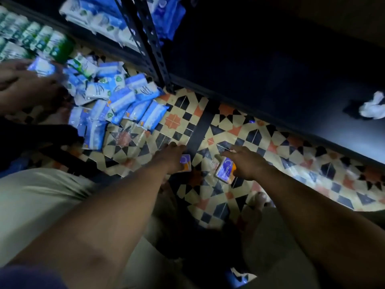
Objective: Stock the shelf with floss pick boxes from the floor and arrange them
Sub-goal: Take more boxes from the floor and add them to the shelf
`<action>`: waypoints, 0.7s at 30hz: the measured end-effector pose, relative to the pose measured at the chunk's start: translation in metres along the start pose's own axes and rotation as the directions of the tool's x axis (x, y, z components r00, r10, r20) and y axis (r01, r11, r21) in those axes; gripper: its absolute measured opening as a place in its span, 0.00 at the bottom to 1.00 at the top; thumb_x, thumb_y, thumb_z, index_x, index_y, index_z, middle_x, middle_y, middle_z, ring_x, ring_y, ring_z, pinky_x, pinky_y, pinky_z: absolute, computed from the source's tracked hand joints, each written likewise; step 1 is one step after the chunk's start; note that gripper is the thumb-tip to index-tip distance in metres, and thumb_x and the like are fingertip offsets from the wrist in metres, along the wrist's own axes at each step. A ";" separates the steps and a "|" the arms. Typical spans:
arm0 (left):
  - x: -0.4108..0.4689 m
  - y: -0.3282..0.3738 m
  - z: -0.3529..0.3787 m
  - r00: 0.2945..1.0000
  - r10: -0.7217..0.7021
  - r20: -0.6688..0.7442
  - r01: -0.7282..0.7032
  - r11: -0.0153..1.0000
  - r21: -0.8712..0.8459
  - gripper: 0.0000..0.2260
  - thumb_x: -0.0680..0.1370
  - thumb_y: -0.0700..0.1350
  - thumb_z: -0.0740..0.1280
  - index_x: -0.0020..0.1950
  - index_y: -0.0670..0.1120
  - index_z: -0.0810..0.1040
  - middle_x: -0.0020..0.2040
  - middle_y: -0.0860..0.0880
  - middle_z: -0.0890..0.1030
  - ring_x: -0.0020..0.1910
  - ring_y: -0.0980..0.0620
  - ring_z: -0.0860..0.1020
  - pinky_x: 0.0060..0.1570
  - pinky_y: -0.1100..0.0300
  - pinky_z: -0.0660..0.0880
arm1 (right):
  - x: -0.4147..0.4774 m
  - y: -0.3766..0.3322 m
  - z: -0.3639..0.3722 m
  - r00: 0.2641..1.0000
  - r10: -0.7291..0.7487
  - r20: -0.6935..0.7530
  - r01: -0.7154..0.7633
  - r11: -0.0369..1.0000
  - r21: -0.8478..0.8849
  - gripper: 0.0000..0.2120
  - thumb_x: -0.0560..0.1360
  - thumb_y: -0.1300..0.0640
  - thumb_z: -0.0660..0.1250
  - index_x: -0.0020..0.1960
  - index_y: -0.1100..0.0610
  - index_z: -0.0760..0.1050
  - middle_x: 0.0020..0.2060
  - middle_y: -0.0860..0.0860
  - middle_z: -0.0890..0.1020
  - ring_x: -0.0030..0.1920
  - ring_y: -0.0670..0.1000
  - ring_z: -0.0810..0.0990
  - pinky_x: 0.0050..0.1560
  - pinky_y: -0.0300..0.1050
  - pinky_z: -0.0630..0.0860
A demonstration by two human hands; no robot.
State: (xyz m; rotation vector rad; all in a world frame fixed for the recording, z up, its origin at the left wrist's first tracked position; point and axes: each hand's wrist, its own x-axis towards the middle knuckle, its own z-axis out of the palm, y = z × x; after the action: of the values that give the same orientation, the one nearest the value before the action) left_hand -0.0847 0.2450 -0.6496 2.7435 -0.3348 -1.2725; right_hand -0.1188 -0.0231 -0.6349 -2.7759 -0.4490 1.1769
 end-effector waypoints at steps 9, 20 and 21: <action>0.015 -0.003 0.028 1.000 -0.023 0.013 0.022 0.999 0.032 0.34 0.71 0.54 0.74 0.74 0.53 0.63 0.70 0.44 0.69 0.70 0.40 0.67 0.64 0.39 0.69 | 0.012 0.004 0.042 0.999 -0.018 -0.041 0.014 0.994 -0.111 0.43 0.70 0.54 0.76 0.78 0.44 0.56 0.79 0.56 0.50 0.78 0.59 0.53 0.73 0.57 0.61; 0.022 0.010 0.008 0.967 0.066 -0.247 -0.149 0.931 -0.333 0.28 0.71 0.52 0.76 0.70 0.51 0.74 0.64 0.43 0.78 0.61 0.43 0.77 0.60 0.51 0.75 | 0.009 0.008 0.019 0.908 0.263 -0.327 -0.086 0.879 0.469 0.41 0.62 0.33 0.76 0.68 0.44 0.63 0.57 0.51 0.75 0.56 0.56 0.72 0.50 0.51 0.75; 0.021 0.010 0.007 0.969 0.066 -0.239 -0.164 0.894 -0.416 0.28 0.70 0.51 0.77 0.69 0.50 0.76 0.63 0.43 0.79 0.61 0.45 0.78 0.60 0.52 0.75 | 0.007 0.009 0.016 0.901 0.264 -0.344 -0.066 0.867 0.494 0.40 0.61 0.33 0.76 0.68 0.43 0.65 0.56 0.50 0.76 0.56 0.55 0.72 0.51 0.51 0.75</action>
State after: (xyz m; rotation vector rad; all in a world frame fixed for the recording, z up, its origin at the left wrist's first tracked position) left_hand -0.0784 0.2299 -0.6675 2.4057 -0.1648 -0.8725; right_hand -0.1231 -0.0301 -0.6529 -2.5430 0.1182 0.5900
